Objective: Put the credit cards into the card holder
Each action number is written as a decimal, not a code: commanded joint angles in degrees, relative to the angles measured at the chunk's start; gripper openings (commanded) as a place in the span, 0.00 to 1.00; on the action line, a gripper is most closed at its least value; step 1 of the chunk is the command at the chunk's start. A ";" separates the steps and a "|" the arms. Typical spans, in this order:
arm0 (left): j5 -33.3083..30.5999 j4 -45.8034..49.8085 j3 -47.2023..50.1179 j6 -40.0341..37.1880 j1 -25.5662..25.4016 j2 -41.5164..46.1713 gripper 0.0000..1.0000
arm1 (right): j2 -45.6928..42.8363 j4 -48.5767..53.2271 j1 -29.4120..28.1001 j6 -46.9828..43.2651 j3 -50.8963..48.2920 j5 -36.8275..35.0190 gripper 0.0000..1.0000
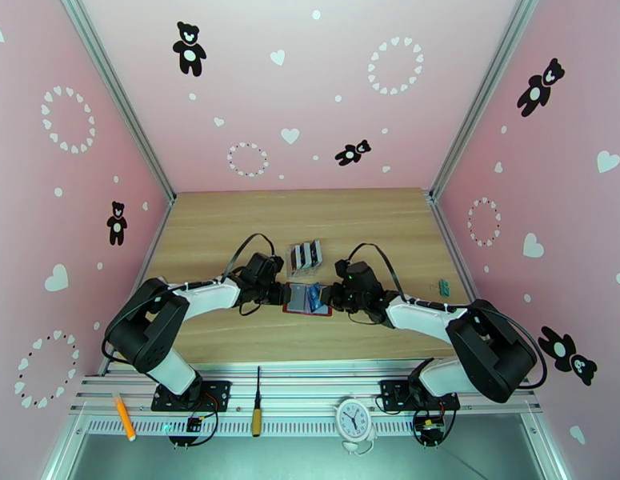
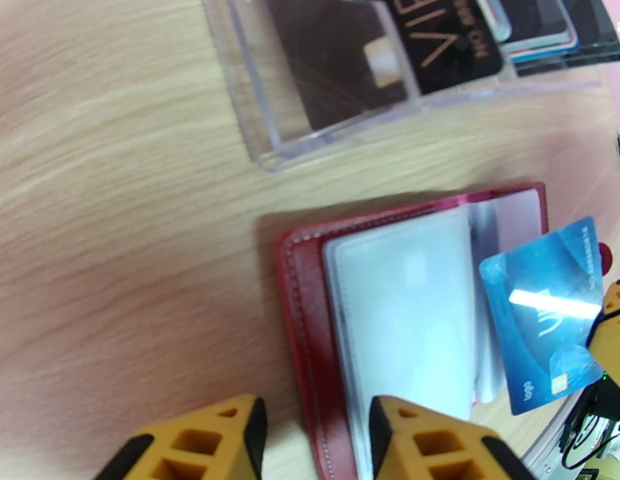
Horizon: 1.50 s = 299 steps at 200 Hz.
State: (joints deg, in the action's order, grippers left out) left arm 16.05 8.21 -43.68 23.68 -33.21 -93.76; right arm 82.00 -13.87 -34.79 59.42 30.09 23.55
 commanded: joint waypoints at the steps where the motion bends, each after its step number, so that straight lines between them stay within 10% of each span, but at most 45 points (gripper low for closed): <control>1: 0.75 0.23 -1.29 -0.92 -0.28 -0.97 0.41 | -0.17 -1.64 0.24 0.92 -0.78 0.01 0.11; 299: 0.54 1.74 -2.51 -1.27 -0.34 -3.31 0.18 | 10.06 -9.33 0.29 2.85 -0.85 2.38 0.18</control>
State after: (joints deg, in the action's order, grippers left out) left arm 16.05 8.62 -45.21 23.11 -33.21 -95.98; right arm 91.09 -21.47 -34.74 61.98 30.02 25.61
